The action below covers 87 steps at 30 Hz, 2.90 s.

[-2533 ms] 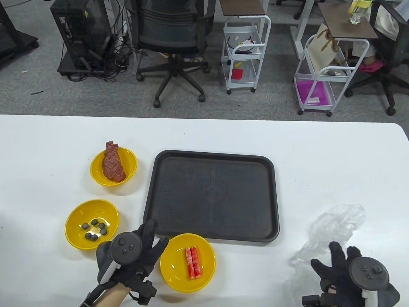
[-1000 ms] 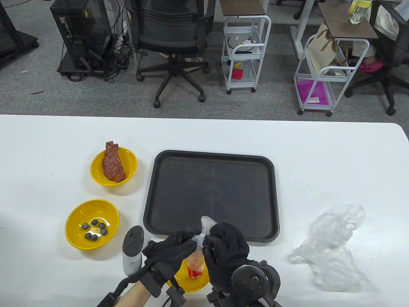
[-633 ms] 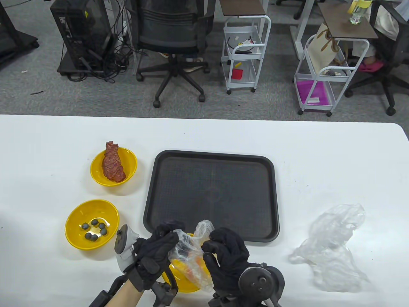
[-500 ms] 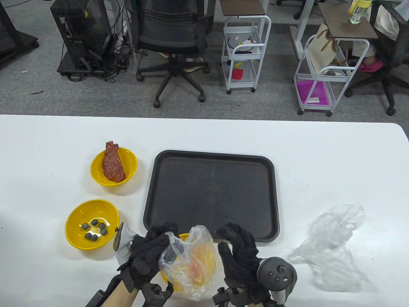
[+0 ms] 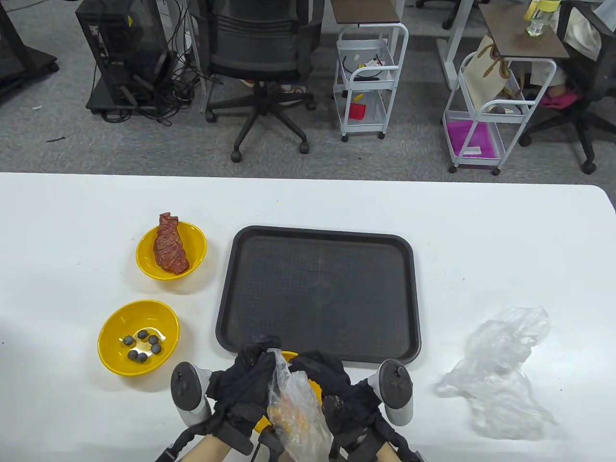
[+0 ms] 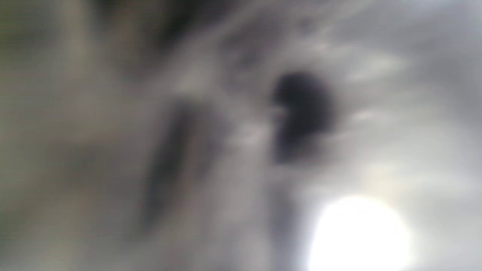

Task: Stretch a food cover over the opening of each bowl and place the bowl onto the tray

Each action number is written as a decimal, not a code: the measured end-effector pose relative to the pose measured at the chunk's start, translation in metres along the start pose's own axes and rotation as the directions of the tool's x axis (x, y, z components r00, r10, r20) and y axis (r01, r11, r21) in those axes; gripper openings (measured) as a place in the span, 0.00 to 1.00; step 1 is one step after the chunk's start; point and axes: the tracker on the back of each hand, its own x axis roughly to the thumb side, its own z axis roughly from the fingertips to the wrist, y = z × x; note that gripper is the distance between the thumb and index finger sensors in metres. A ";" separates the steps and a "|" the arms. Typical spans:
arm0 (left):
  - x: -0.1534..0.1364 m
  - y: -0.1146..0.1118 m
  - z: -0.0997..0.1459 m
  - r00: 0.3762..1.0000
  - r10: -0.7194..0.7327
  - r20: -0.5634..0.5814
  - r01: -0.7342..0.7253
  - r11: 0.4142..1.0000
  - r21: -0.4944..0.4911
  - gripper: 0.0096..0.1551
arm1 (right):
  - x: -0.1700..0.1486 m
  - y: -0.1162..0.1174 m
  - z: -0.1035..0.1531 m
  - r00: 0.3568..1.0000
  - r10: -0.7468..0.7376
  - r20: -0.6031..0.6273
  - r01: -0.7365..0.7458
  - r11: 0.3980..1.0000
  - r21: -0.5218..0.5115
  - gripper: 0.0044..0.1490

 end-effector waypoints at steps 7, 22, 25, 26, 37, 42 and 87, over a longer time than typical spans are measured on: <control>-0.009 0.010 -0.001 0.993 0.091 -0.073 -0.088 0.995 0.052 0.22 | 0.008 -0.007 0.005 0.997 0.015 0.078 -0.011 0.999 -0.051 0.24; -0.031 0.019 -0.004 0.959 0.227 -0.170 -0.214 0.973 0.089 0.23 | 0.015 -0.019 0.012 0.760 -0.592 0.270 0.567 0.806 0.171 0.23; -0.036 0.020 -0.004 0.890 0.425 -0.167 -0.413 0.905 0.102 0.23 | 0.008 -0.017 0.011 0.731 -0.644 0.224 0.616 0.765 0.188 0.23; -0.037 0.020 -0.004 0.867 0.471 -0.163 -0.458 0.882 0.115 0.23 | 0.004 -0.016 0.010 0.724 -0.659 0.204 0.633 0.752 0.183 0.23; -0.036 0.021 0.000 0.613 0.756 -0.230 -0.763 0.642 0.076 0.24 | -0.034 -0.007 0.008 0.651 -0.757 0.052 0.758 0.653 0.010 0.24; -0.033 0.021 0.001 0.591 0.754 -0.286 -0.803 0.582 -0.125 0.24 | -0.026 -0.021 0.013 0.678 -0.717 0.163 0.731 0.682 -0.039 0.24; -0.038 0.038 0.029 0.666 0.553 -0.501 -0.707 0.681 -0.190 0.32 | -0.025 -0.043 0.040 0.795 -0.599 -0.097 0.421 0.660 -0.622 0.24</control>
